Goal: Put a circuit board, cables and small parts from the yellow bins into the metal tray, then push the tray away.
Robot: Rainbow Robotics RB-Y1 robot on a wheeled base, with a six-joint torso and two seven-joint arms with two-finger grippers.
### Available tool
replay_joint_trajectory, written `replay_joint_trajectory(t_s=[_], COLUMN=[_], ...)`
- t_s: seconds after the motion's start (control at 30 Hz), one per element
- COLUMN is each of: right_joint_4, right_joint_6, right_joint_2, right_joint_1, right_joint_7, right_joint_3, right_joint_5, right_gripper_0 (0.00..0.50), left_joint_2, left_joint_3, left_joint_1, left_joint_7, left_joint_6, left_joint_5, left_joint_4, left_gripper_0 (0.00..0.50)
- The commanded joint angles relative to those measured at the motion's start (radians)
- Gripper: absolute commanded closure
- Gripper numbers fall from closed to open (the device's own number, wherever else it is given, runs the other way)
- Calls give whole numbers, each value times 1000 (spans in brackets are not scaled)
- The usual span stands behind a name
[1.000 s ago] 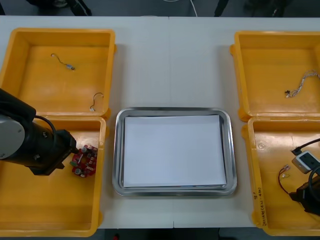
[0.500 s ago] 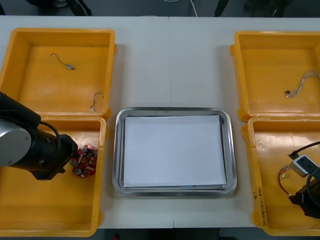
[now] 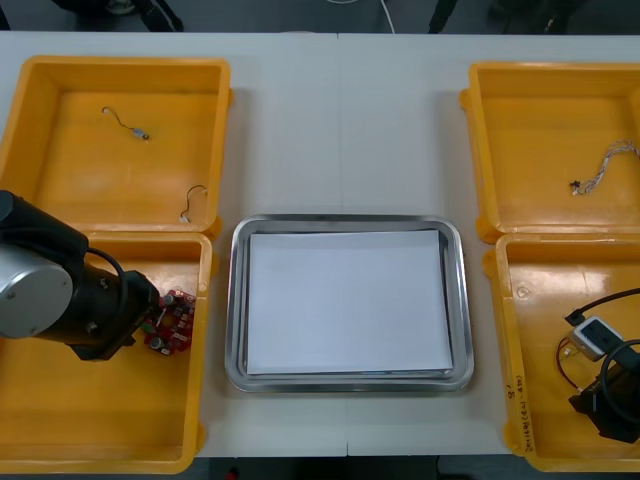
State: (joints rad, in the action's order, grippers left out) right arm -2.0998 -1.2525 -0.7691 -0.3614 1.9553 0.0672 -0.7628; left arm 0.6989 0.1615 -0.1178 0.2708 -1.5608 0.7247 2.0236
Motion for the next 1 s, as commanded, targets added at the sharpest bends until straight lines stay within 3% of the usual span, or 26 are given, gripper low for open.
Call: replay_joint_trajectory(t_s=[0.03,0.2,0.27,0.3,0.77,1.0], right_joint_4=[-6,-6,-6,-5,-6,75], right_joint_6=[11,38,42,42,76,162], right_joint_2=[8,8,8,8,10,10], right_joint_1=[-39,-50,-50,-50,-51,-42], right_joint_7=[24,24,20,19,8,20], right_joint_3=[-15,-27,-32,-35,-47,-52], right_joint_5=[19,31,36,39,59,46], right_gripper_0=[0,0,0,0,0,0], left_joint_2=[-15,-13,-13,-15,-10,13], left_joint_3=[16,18,21,23,23,-5], left_joint_1=[18,20,18,18,18,17], left_joint_7=[-59,-58,-56,-55,-51,-48], left_joint_6=[11,11,11,11,11,-1], left_joint_5=[-13,-13,-13,-14,-18,-1], left_joint_4=[4,3,4,4,4,15], left_gripper_0=[0,0,263,500,500,500])
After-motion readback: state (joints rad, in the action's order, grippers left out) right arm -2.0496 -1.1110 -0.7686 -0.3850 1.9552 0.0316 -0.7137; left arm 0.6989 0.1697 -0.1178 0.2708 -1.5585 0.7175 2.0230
